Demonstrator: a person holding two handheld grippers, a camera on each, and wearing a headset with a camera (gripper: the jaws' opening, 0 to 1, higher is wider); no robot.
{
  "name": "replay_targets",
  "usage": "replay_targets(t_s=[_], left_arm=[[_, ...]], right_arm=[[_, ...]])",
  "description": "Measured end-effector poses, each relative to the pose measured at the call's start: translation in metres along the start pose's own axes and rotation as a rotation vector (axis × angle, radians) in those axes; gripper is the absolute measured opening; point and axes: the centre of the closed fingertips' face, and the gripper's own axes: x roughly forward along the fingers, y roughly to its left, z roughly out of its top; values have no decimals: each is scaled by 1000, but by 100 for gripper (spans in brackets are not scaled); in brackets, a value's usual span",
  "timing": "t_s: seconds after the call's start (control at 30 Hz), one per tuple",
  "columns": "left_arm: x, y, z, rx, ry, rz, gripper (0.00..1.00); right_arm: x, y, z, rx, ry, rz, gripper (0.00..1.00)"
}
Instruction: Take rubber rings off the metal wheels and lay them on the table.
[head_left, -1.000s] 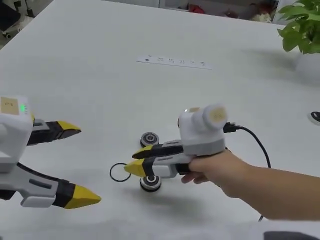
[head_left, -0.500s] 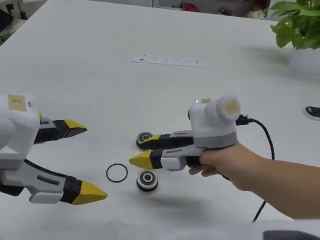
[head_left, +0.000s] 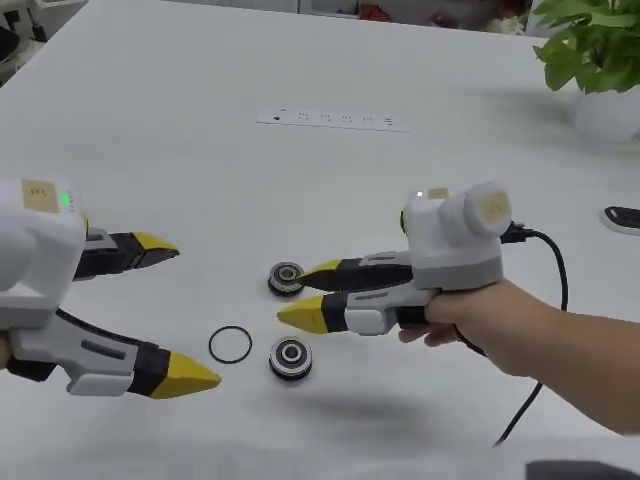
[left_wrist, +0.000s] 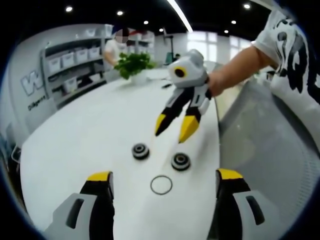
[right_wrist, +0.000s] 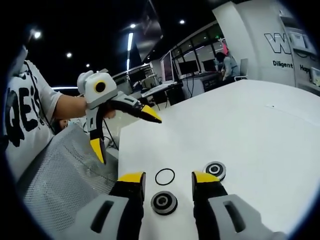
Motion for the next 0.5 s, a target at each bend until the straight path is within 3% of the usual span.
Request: replay_targets(t_s=[0.5], left_arm=[[9,1,15,32,-24,-9,79]], right_arm=[[-19,-7,-4,-32,8,-28,36]])
